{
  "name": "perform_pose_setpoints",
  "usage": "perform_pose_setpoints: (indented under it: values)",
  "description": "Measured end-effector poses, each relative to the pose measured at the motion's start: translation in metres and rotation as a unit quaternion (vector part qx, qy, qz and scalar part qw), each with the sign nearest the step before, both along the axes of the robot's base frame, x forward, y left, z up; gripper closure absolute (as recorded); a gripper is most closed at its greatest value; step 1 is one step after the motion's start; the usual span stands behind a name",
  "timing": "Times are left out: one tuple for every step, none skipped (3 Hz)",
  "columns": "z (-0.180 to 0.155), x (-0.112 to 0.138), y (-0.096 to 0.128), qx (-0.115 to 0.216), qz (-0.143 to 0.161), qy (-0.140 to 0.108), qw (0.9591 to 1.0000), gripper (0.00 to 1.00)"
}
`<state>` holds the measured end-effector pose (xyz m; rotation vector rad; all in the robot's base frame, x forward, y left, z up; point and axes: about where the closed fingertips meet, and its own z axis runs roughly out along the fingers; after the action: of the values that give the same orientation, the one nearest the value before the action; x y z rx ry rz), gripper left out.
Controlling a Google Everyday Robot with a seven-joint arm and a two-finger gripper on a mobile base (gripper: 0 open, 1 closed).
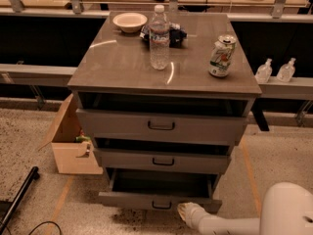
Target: Close bottom drawer
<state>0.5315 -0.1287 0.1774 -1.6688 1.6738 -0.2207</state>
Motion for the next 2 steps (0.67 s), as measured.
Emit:
perform_pose_setpoints:
  values:
    - [0.0, 0.03, 0.001, -0.01, -0.01, -0.038, 0.9992, 1.0]
    - [0.006, 0.075, 0.006, -0.018, -0.021, -0.089, 0.9957, 1.0]
